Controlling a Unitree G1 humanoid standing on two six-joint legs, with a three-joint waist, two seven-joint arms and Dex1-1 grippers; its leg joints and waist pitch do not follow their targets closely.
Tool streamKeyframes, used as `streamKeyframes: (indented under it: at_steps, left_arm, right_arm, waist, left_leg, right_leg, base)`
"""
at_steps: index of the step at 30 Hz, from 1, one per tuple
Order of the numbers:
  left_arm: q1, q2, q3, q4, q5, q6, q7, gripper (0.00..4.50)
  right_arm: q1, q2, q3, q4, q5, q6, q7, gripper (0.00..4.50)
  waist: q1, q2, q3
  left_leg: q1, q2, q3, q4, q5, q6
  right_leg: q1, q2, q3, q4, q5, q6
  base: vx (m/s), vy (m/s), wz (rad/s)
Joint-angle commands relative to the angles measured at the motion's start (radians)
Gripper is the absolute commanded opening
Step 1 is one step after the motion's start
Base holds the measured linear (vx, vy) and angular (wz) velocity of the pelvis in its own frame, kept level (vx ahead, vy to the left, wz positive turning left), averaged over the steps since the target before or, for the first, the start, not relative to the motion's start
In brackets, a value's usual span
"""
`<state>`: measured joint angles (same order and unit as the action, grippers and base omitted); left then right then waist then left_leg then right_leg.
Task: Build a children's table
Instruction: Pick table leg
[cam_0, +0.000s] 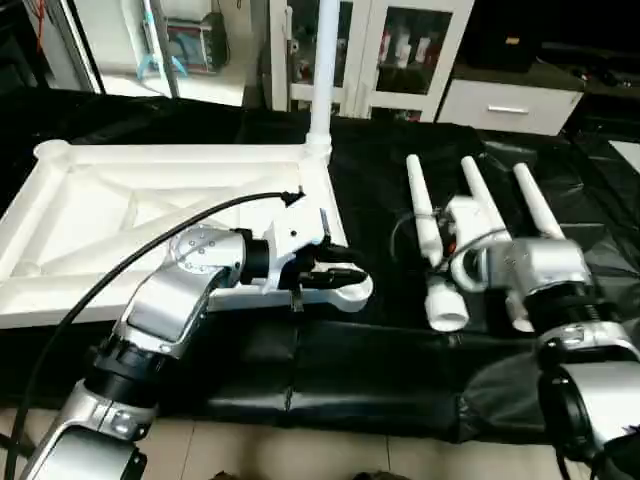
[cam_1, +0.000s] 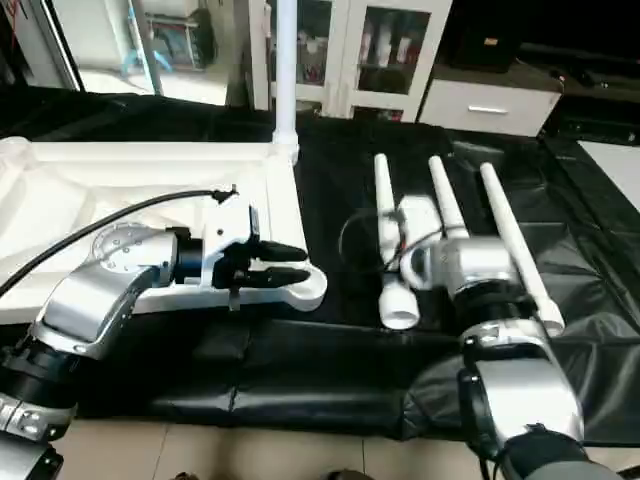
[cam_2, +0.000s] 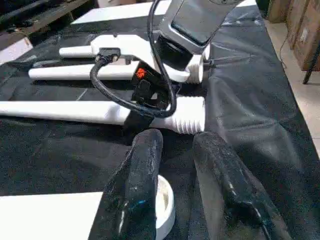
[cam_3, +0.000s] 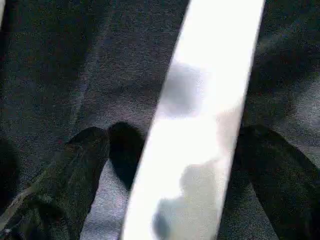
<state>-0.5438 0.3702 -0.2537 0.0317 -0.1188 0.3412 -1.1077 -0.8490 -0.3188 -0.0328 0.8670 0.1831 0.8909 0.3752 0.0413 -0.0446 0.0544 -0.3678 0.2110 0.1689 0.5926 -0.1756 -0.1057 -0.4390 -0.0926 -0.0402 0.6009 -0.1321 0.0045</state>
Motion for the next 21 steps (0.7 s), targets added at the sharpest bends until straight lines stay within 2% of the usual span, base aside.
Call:
streamKeyframes:
  at_steps: [1, 4, 5, 10, 12, 21]
  left_arm:
    - [0.007, 0.009, -0.017, -0.033, 0.002, 0.009, 0.000, 1.31]
    - [0.009, 0.020, -0.019, -0.035, 0.004, 0.008, 0.004, 1.31]
    - [0.007, 0.024, -0.019, -0.036, 0.005, 0.007, 0.005, 1.31]
    - [0.000, 0.029, -0.019, -0.032, 0.004, 0.005, 0.006, 1.31]
    - [0.000, 0.031, -0.020, -0.034, 0.004, 0.007, 0.006, 1.31]
    - [-0.006, 0.025, -0.033, -0.028, -0.002, 0.009, 0.013, 1.31]
  right_arm:
    - [-0.001, -0.003, -0.013, 0.052, -0.015, 0.004, -0.022, 4.27]
    - [-0.011, -0.010, -0.020, 0.080, -0.018, -0.007, -0.026, 4.06]
    - [-0.017, -0.014, -0.028, 0.088, -0.014, -0.006, -0.028, 3.84]
    - [-0.028, -0.018, -0.047, 0.103, -0.010, -0.018, -0.048, 3.41]
    - [-0.031, -0.019, -0.053, 0.107, -0.009, -0.022, -0.056, 3.24]
    - [-0.028, -0.024, -0.082, 0.105, 0.003, -0.020, -0.068, 2.43]
  waist:
    - [0.004, 0.002, -0.076]
    - [0.005, 0.002, -0.074]
    - [0.006, 0.003, -0.074]
    - [0.008, 0.004, -0.072]
    - [0.009, 0.010, -0.074]
    - [0.011, 0.009, -0.077]
  left_leg:
    - [0.005, -0.001, 0.016, -0.065, -0.225, -0.015]
    - [0.006, -0.003, 0.017, -0.065, -0.244, -0.018]
    - [0.007, -0.003, 0.017, -0.065, -0.249, -0.020]
    - [0.006, -0.003, 0.017, -0.065, -0.253, -0.023]
    - [0.007, -0.004, 0.016, -0.065, -0.246, -0.024]
    - [0.007, -0.004, 0.017, -0.064, -0.241, -0.023]
  right_leg:
    - [0.063, -0.020, 0.017, -0.053, -0.247, -0.206]
    - [0.061, -0.019, 0.017, -0.057, -0.275, -0.197]
    - [0.060, -0.019, 0.017, -0.058, -0.282, -0.192]
    - [0.059, -0.018, 0.017, -0.058, -0.282, -0.189]
    - [0.060, -0.017, 0.017, -0.056, -0.268, -0.190]
    - [0.063, -0.016, 0.016, -0.053, -0.234, -0.206]
  base:
    - [0.000, 0.000, 0.00]
    - [0.000, 0.000, 0.00]
    - [0.000, 0.000, 0.00]
    - [0.000, 0.000, 0.00]
    - [0.000, 0.000, 0.00]
    - [0.000, 0.000, 0.00]
